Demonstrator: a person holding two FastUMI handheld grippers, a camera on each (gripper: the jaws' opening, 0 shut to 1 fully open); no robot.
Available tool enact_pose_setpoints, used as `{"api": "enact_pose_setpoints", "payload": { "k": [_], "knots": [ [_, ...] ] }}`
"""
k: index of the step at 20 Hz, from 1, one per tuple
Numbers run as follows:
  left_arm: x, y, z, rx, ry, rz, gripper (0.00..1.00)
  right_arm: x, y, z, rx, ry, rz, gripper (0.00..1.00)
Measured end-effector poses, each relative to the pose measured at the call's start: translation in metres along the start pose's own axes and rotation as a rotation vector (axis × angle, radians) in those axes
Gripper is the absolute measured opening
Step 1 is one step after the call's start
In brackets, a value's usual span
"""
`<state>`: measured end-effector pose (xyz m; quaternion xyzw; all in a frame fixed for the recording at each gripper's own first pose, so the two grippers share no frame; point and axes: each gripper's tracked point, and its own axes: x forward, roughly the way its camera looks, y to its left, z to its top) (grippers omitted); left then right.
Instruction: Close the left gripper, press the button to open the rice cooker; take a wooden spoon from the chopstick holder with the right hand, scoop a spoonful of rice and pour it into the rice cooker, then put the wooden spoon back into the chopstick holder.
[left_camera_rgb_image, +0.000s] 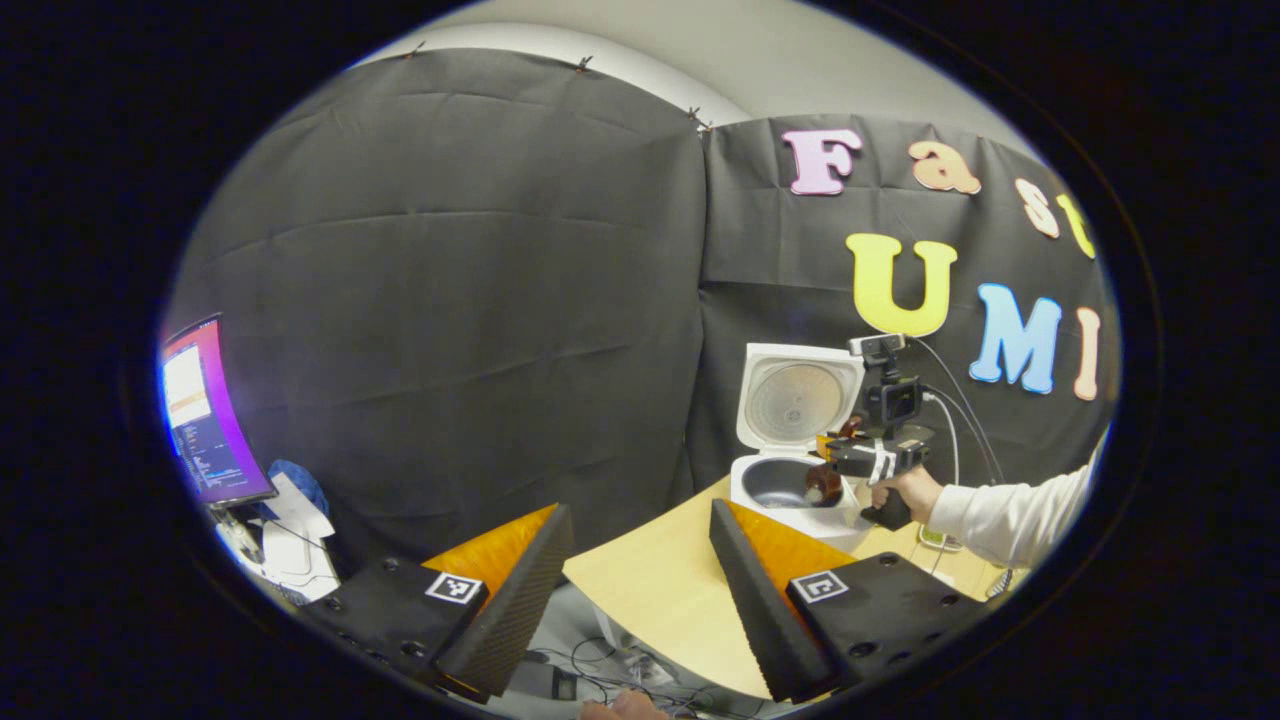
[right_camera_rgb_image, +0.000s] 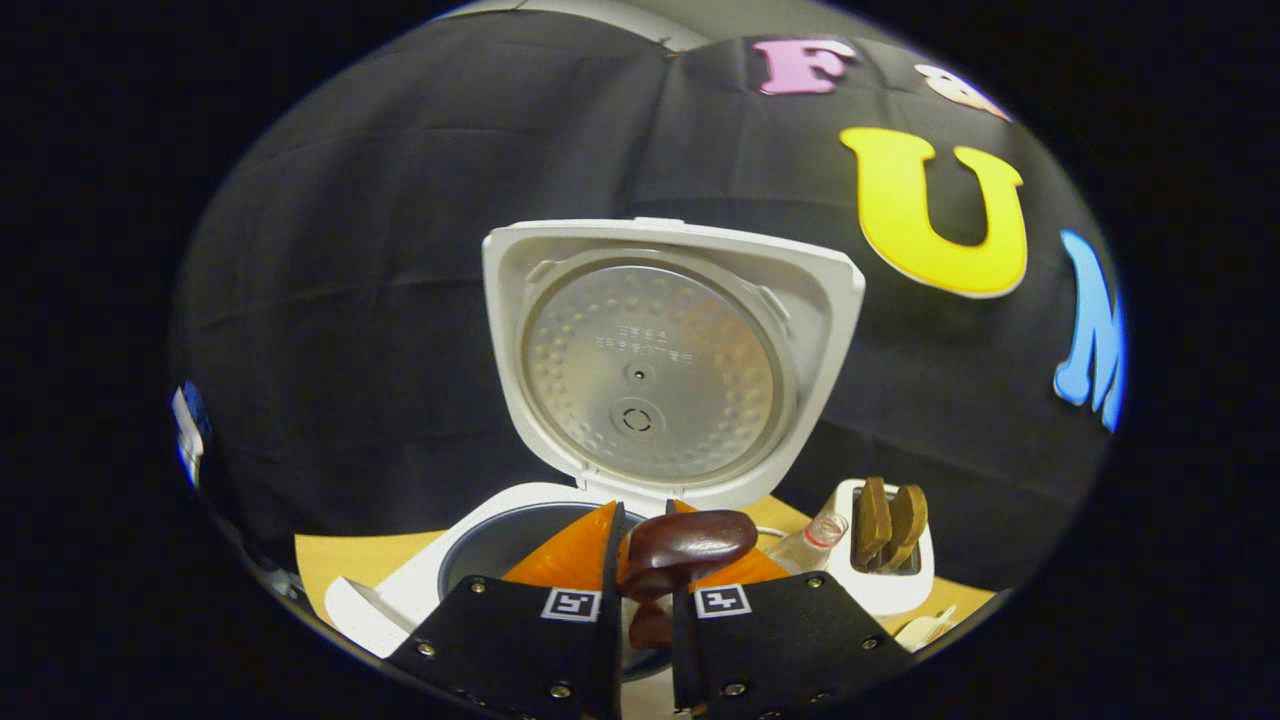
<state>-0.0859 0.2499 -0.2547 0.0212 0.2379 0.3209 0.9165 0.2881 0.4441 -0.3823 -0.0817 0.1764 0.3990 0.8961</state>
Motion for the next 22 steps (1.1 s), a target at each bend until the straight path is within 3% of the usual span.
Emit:
{"api": "enact_pose_setpoints", "payload": {
  "k": [7, 10, 11, 15, 18, 22],
  "knots": [
    [-0.005, -0.001, 0.001, 0.008, -0.003, 0.012, 0.99, -0.010, 0.030, -0.001, -0.375, -0.069, 0.034, 0.19],
    [-0.009, 0.001, 0.001, 0.006, -0.006, 0.019, 0.95, -0.025, 0.034, 0.008, -0.445, -0.093, 0.016, 0.20],
    [-0.010, 0.001, 0.003, 0.002, -0.007, 0.020, 0.94, -0.031, 0.033, 0.014, -0.396, -0.079, 0.019, 0.20],
    [-0.015, -0.002, 0.006, 0.004, -0.020, 0.012, 0.99, -0.037, 0.016, 0.028, -0.008, -0.018, 0.051, 0.20],
    [-0.016, -0.003, 0.010, -0.003, -0.038, -0.010, 0.94, -0.050, -0.003, 0.045, 0.161, -0.007, 0.060, 0.20],
    [-0.019, -0.002, 0.015, -0.031, -0.070, -0.057, 0.99, -0.087, -0.027, 0.063, 0.329, -0.008, 0.043, 0.20]
  ]
}}
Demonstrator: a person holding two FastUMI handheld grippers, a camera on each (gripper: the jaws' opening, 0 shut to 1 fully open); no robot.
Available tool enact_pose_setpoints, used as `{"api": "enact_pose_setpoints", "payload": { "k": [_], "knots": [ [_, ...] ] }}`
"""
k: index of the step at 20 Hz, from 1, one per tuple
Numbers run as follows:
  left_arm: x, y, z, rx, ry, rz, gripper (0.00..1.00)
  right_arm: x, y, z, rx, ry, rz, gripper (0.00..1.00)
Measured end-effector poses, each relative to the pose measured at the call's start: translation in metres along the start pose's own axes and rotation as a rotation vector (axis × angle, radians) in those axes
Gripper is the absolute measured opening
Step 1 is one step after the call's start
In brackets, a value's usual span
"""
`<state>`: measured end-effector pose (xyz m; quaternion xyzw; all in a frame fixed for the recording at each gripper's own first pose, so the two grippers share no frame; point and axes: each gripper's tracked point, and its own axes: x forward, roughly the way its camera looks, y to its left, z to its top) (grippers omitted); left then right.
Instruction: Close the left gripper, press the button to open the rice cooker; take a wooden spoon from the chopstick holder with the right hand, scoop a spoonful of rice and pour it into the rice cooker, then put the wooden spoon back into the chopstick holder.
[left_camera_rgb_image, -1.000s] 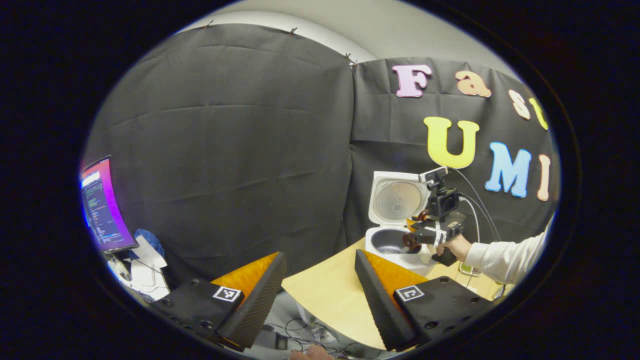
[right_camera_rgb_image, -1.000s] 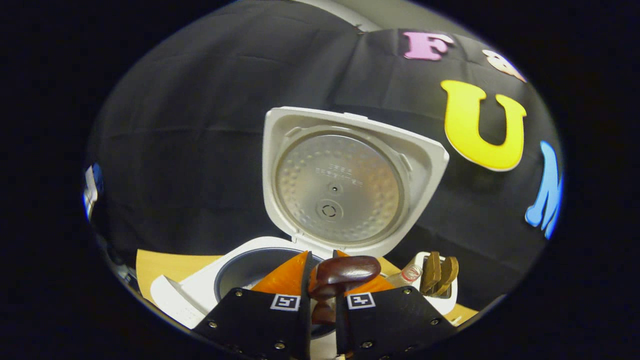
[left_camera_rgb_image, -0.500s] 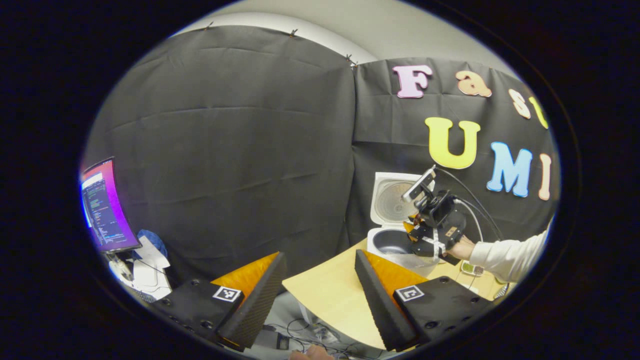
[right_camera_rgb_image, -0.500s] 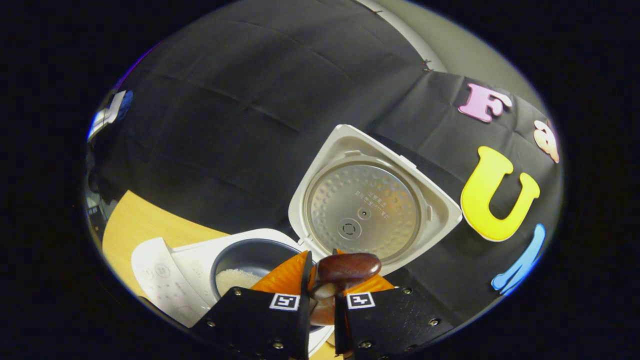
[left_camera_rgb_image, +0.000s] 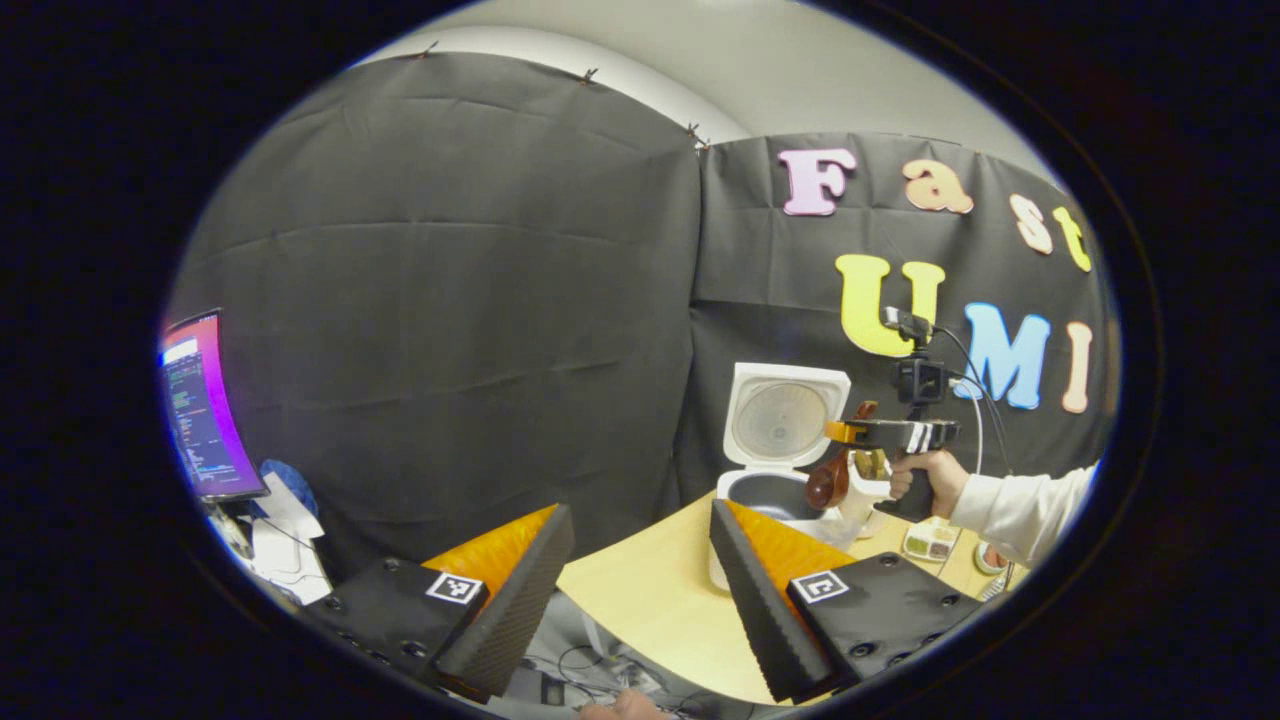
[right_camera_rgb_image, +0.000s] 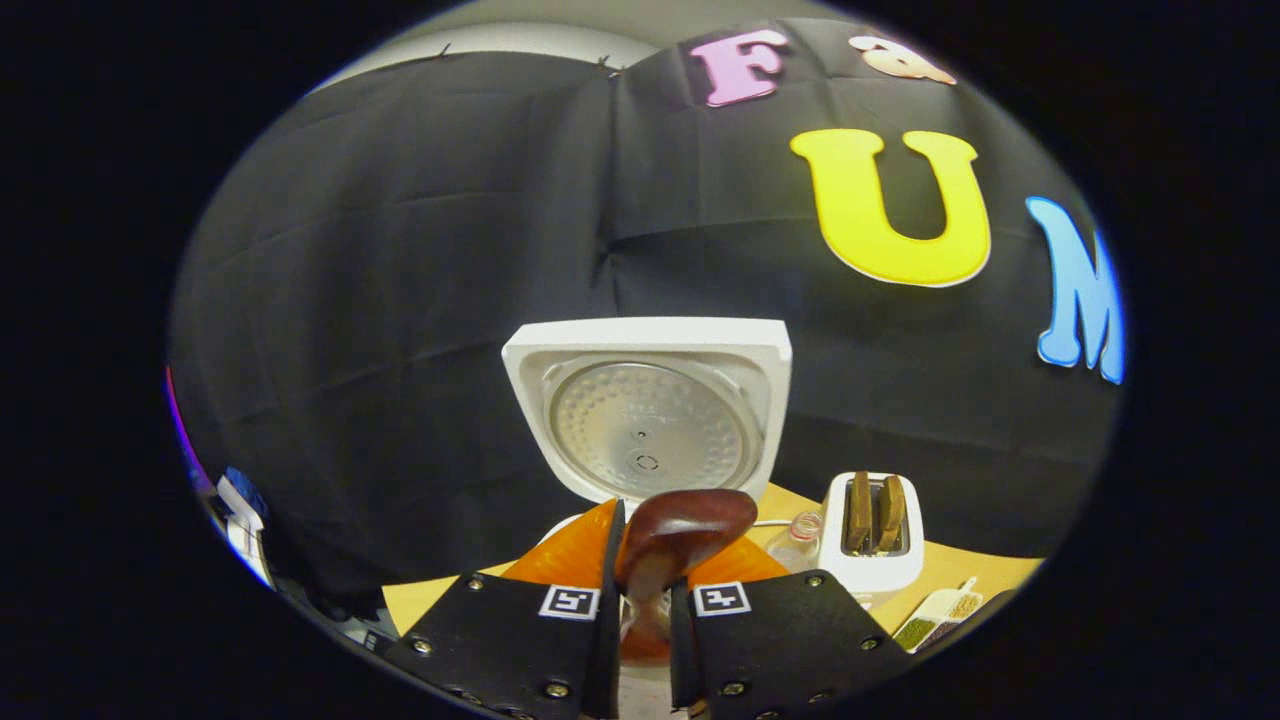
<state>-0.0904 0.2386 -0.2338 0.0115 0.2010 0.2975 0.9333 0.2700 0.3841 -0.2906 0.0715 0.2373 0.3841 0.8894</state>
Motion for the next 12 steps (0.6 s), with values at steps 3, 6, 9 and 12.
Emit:
{"api": "enact_pose_setpoints", "payload": {
  "k": [3, 6, 9, 12],
  "knots": [
    [-0.005, -0.003, 0.008, -0.018, -0.034, -0.059, 0.94, -0.038, -0.007, 0.019, 0.109, -0.013, -0.003, 0.20],
    [-0.007, -0.009, 0.012, -0.040, -0.064, -0.135, 0.94, -0.085, -0.025, 0.032, 0.223, -0.032, -0.036, 0.20],
    [-0.003, -0.028, 0.011, -0.088, -0.076, -0.236, 0.94, -0.146, -0.060, 0.033, 0.285, -0.041, -0.122, 0.20],
    [0.004, -0.049, 0.000, -0.125, -0.073, -0.329, 0.94, -0.215, -0.106, 0.021, 0.296, -0.047, -0.242, 0.20]
  ]
}}
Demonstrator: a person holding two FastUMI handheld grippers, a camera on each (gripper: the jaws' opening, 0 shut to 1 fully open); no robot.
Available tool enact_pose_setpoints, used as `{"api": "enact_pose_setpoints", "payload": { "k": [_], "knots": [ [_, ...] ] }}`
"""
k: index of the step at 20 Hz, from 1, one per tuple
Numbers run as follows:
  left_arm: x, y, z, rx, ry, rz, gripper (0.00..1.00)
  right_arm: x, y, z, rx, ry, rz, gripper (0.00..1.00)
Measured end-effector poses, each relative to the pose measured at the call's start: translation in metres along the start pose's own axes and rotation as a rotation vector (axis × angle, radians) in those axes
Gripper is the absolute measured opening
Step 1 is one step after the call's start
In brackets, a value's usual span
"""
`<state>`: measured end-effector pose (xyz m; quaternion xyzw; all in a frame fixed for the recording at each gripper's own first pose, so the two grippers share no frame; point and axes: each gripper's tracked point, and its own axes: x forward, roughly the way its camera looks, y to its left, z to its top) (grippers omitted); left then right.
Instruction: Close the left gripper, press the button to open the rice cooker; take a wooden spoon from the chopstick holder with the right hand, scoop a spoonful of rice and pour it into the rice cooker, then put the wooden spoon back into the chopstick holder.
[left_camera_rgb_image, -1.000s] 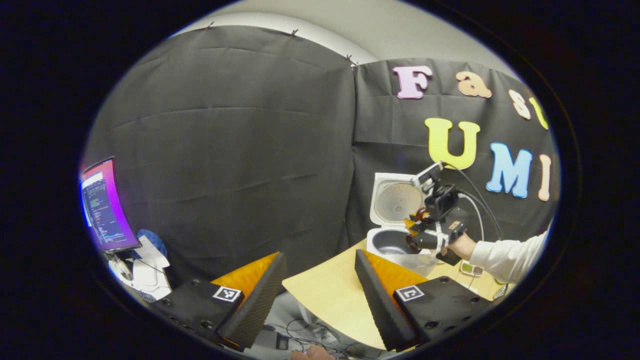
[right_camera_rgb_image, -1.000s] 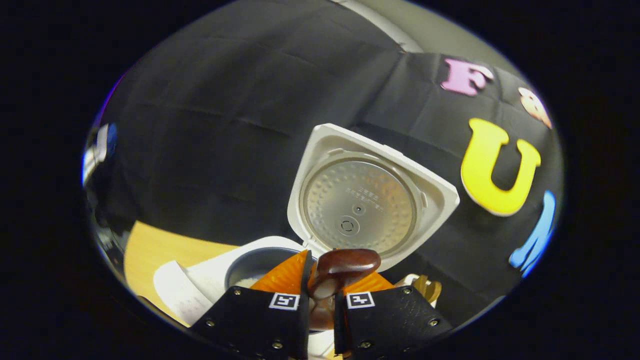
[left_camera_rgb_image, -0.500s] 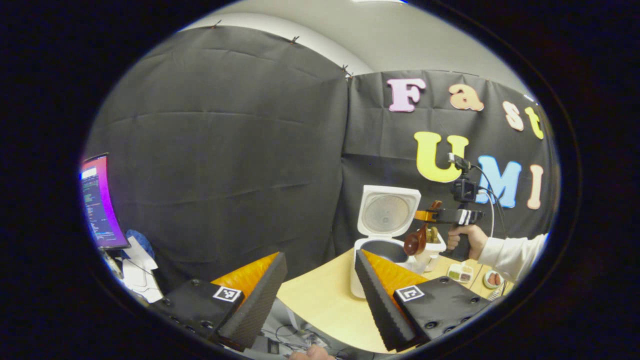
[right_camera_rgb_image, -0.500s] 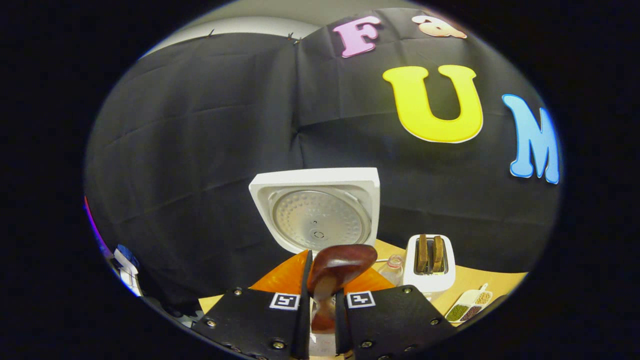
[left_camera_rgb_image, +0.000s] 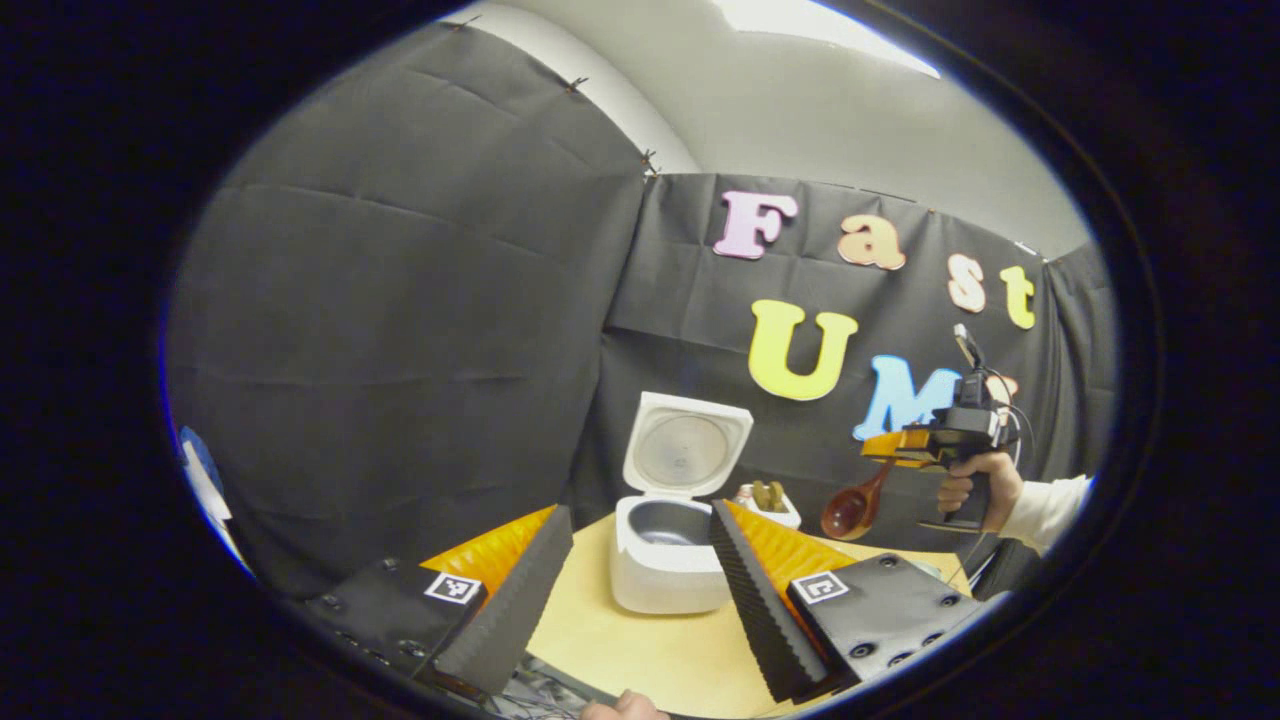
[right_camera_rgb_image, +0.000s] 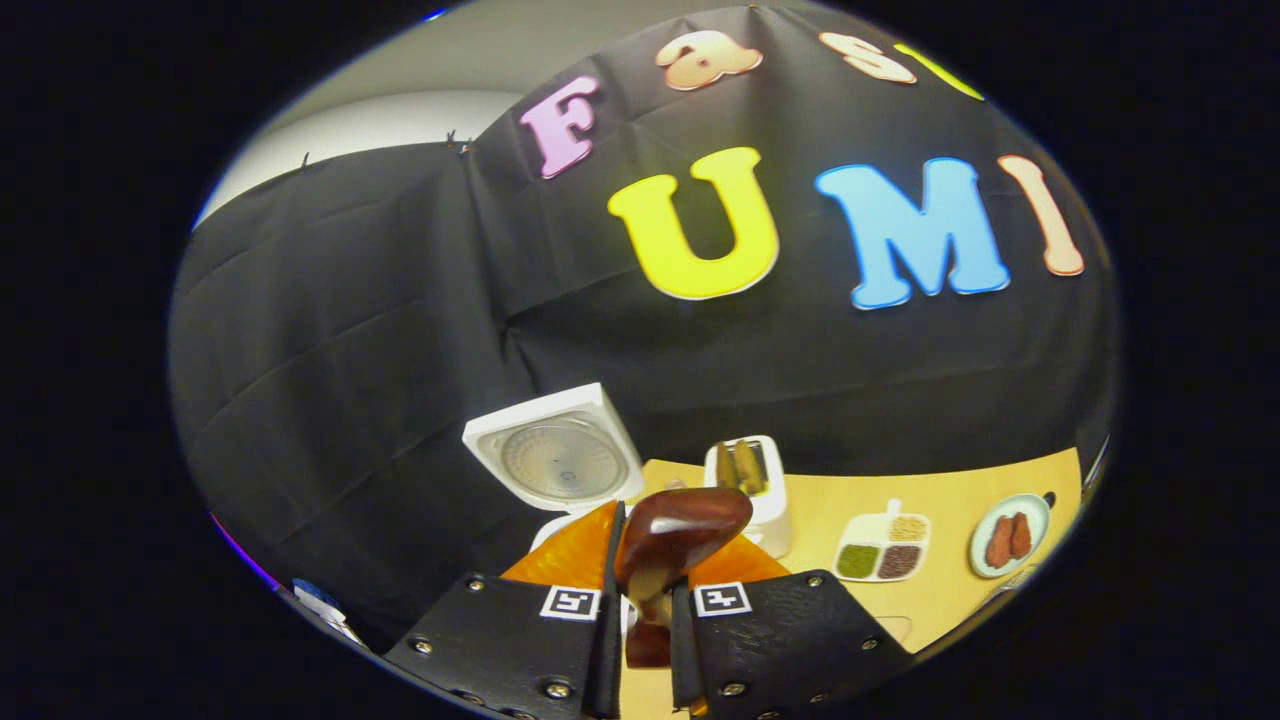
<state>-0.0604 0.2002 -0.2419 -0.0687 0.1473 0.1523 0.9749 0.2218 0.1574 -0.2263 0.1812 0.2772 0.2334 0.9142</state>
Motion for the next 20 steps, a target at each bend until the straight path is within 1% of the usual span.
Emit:
{"api": "enact_pose_setpoints", "payload": {
  "k": [2, 5, 8, 11, 13, 16, 18, 20],
  "knots": [
    [0.004, -0.012, -0.009, -0.001, 0.015, -0.031, 0.94, -0.033, -0.042, 0.003, 0.007, -0.016, -0.064, 0.20],
    [-0.002, -0.039, -0.003, 0.009, 0.011, -0.059, 0.93, -0.076, -0.100, 0.005, 0.050, -0.040, -0.132, 0.20],
    [-0.008, -0.065, -0.003, 0.042, 0.014, -0.056, 0.93, -0.106, -0.161, -0.004, 0.105, -0.050, -0.181, 0.20],
    [-0.011, -0.102, -0.009, 0.073, 0.021, -0.041, 0.93, -0.130, -0.227, -0.013, 0.169, -0.051, -0.222, 0.20],
    [-0.013, -0.129, -0.013, 0.092, 0.032, -0.031, 0.93, -0.140, -0.272, -0.022, 0.161, -0.043, -0.260, 0.20],
    [-0.018, -0.167, -0.029, 0.107, 0.068, 0.004, 0.93, -0.149, -0.332, -0.048, 0.118, -0.018, -0.318, 0.20],
    [-0.022, -0.187, -0.041, 0.092, 0.104, 0.030, 0.94, -0.145, -0.365, -0.068, 0.105, 0.008, -0.346, 0.20],
    [-0.027, -0.204, -0.050, 0.097, 0.132, 0.055, 0.94, -0.139, -0.391, -0.089, 0.112, 0.029, -0.373, 0.20]
  ]
}}
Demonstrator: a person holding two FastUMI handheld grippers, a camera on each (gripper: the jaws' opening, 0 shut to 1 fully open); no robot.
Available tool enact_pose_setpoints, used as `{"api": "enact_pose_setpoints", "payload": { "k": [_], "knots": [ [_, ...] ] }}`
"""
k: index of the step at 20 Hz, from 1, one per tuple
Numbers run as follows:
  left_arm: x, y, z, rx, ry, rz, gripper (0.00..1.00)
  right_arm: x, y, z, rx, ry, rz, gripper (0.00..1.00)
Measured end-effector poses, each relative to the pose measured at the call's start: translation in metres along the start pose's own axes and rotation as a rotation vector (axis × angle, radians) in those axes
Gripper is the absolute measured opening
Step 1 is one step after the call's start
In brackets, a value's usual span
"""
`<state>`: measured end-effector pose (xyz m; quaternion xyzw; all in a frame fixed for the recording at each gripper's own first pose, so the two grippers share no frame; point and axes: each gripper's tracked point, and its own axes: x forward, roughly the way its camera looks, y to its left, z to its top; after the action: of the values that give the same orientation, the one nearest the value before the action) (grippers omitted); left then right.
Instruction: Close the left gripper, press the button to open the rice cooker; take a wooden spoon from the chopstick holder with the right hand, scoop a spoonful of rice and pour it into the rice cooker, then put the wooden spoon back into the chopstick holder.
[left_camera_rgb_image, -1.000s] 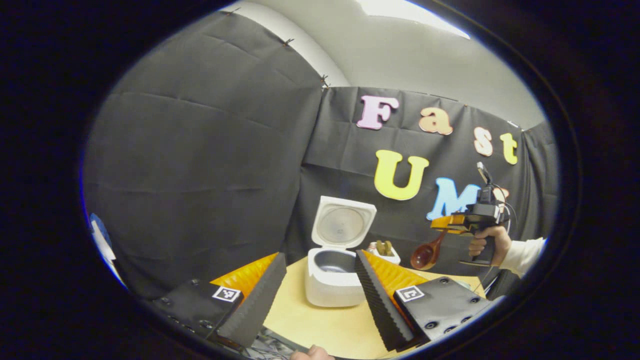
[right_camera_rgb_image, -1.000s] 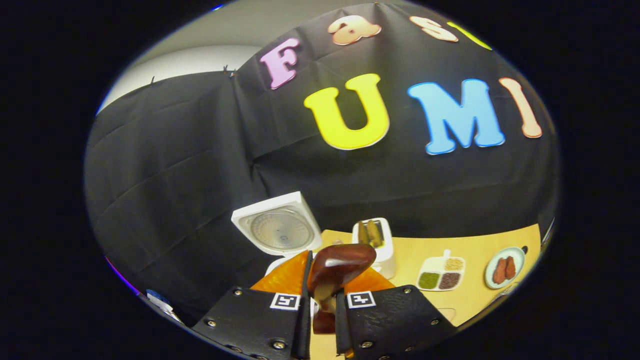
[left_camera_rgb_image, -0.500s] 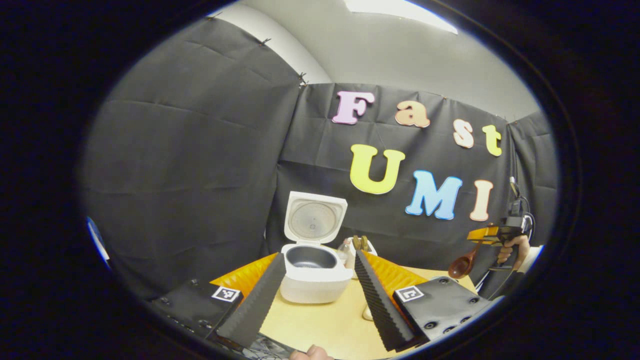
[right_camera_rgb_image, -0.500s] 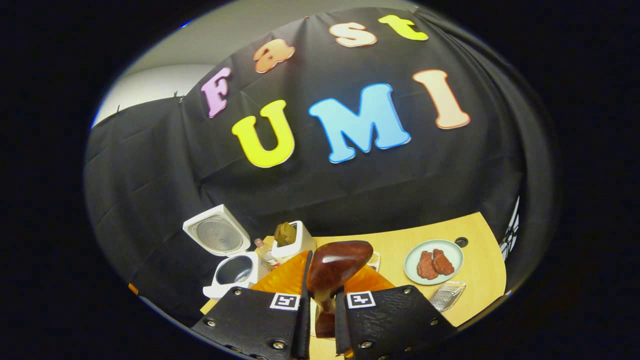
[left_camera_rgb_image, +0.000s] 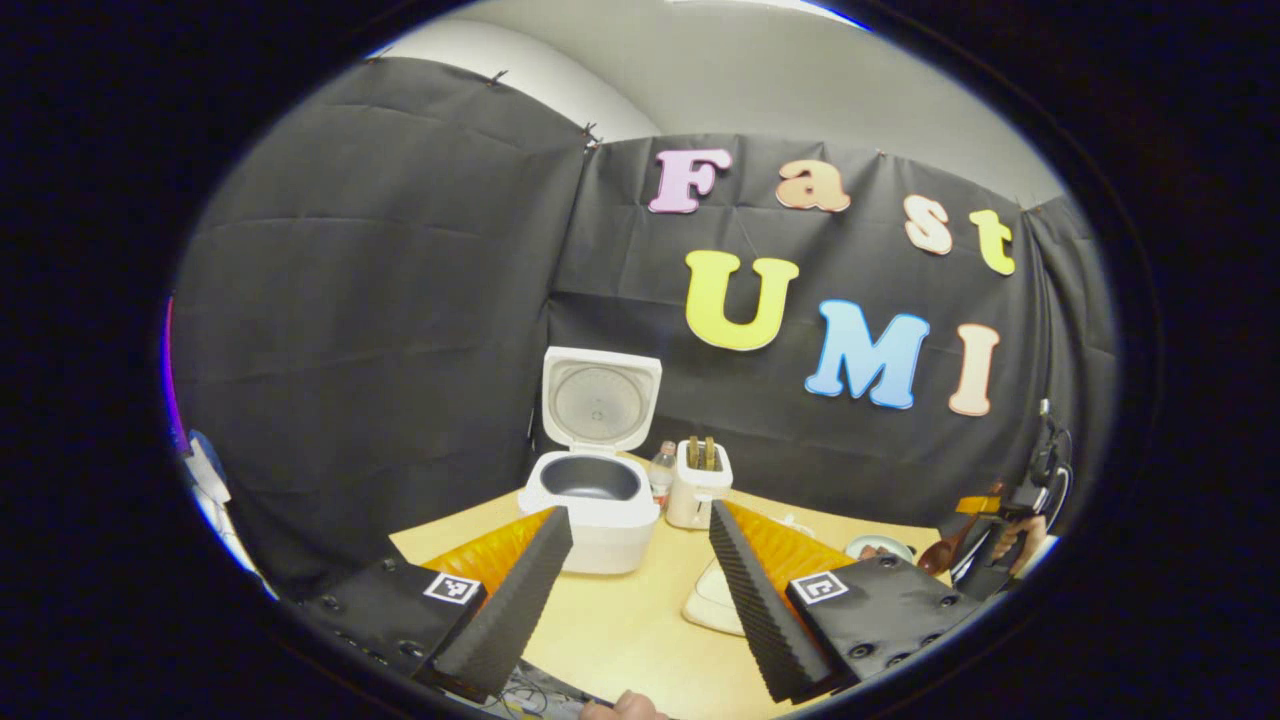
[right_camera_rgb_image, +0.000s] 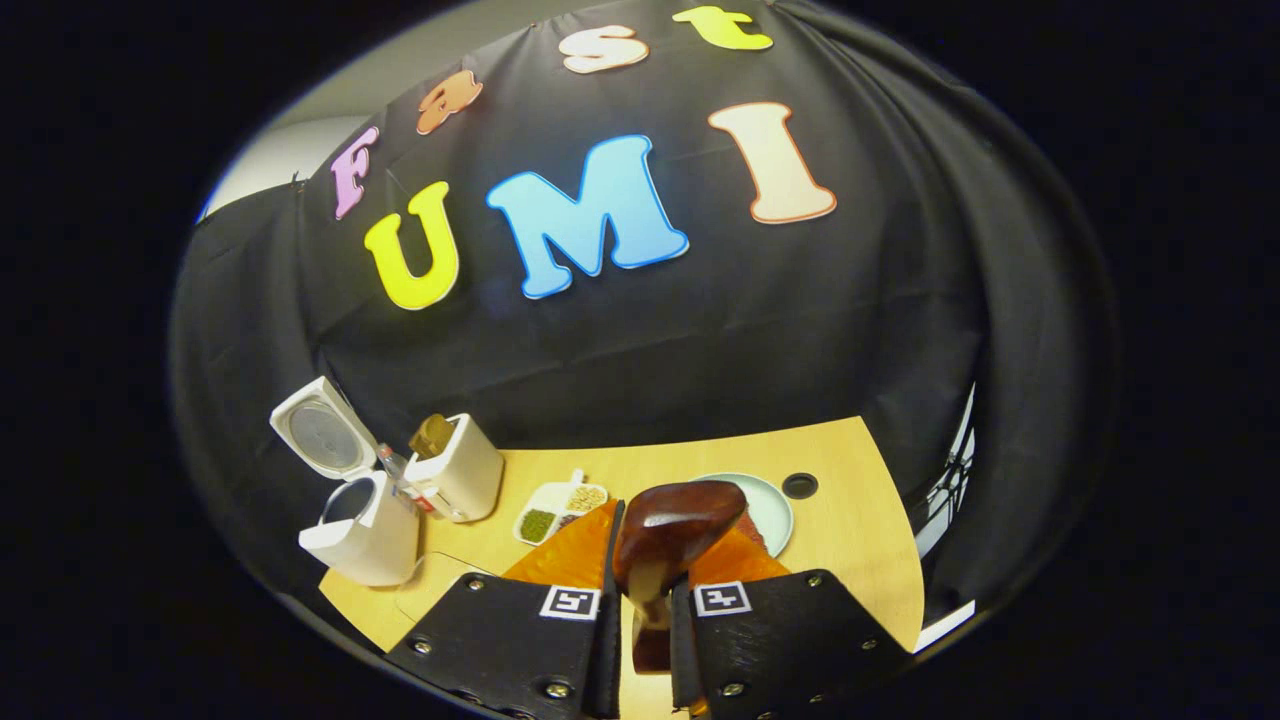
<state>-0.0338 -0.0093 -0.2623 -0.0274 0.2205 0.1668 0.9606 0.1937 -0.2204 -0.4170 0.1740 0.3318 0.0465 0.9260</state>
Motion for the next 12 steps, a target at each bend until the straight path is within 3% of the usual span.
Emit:
{"api": "enact_pose_setpoints", "payload": {
  "k": [5, 7, 10, 11, 12],
  "knots": [
    [-0.009, -0.015, -0.003, 0.101, 0.055, 0.034, 0.94, 0.036, -0.029, -0.042, 0.080, 0.034, -0.060, 0.20],
    [-0.012, -0.013, -0.006, 0.092, 0.068, 0.061, 1.00, 0.049, -0.033, -0.061, 0.098, 0.056, -0.075, 0.20],
    [-0.018, -0.010, -0.014, 0.094, 0.092, 0.103, 0.94, 0.061, -0.040, -0.081, 0.104, 0.085, -0.097, 0.16],
    [-0.020, -0.011, -0.019, 0.112, 0.098, 0.112, 0.97, 0.063, -0.041, -0.088, 0.106, 0.096, -0.101, 0.20],
    [-0.020, -0.012, -0.022, 0.128, 0.101, 0.118, 0.94, 0.065, -0.042, -0.095, 0.106, 0.112, -0.103, 0.20]
  ]
}}
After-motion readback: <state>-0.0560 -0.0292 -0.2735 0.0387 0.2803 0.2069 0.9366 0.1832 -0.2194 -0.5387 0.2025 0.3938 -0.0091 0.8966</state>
